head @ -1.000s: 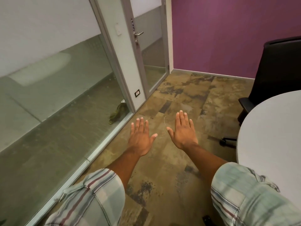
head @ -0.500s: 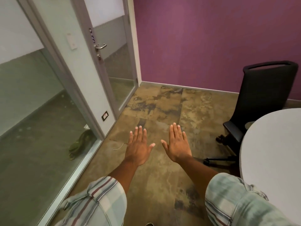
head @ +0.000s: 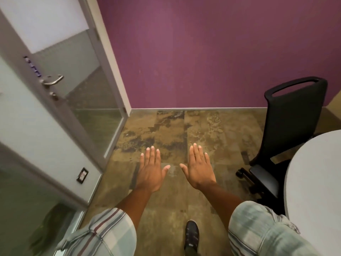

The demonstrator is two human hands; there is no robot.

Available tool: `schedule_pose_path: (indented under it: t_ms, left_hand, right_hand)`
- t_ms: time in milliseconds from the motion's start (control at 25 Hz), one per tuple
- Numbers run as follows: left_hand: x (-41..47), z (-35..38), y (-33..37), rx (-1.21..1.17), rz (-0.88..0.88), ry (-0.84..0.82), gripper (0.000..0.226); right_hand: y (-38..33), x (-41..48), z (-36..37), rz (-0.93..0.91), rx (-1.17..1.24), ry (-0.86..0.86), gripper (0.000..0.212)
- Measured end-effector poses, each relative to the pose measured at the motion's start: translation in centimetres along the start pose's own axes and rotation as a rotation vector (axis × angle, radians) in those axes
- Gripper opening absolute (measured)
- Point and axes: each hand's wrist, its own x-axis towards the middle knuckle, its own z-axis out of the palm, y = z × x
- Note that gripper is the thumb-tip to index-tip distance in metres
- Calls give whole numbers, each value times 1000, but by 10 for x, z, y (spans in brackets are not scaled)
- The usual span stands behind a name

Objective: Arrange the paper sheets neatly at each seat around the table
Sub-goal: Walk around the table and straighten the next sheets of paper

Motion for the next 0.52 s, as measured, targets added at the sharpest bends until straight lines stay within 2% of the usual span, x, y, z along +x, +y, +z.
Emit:
schedule_pose_path:
  t_ms: [200, 520]
  left_hand:
    - [175, -4, 18, -20, 58, -7, 88]
    - [424, -10, 67, -50, 224, 22, 91]
  right_hand:
    - [61, 152, -11, 54, 10, 13, 89]
    - [160, 342, -38, 174, -19, 71, 88]
